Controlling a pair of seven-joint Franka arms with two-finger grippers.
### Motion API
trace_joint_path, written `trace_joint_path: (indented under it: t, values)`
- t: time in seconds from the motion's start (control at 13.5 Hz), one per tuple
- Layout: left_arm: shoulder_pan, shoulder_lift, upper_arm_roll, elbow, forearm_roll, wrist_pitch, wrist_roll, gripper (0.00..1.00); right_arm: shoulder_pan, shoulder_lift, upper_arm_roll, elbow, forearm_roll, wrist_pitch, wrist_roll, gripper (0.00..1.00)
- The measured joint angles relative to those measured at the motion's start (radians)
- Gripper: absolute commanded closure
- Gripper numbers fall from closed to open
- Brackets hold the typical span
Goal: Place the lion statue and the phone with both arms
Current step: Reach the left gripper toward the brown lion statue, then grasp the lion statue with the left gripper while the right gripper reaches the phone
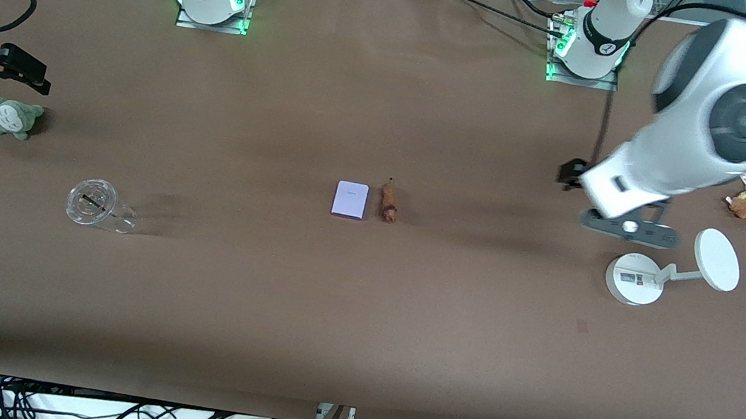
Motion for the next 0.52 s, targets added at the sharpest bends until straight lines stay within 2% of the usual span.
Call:
trace_joint_path:
  t: [0.22, 0.52]
  values:
    - [-0.09, 0.062, -0.001, -0.005, -0.012, 0.085, -0.046, 0.0, 0.0, 0.041, 0.002, 0.0, 0.006, 0.021, 0.0, 0.0]
    - [-0.144, 0.173, 0.0, -0.01, -0.075, 0.272, -0.097, 0.0, 0.014, 0.115, 0.015, 0.001, 0.014, 0.04, -0.001, 0.0]
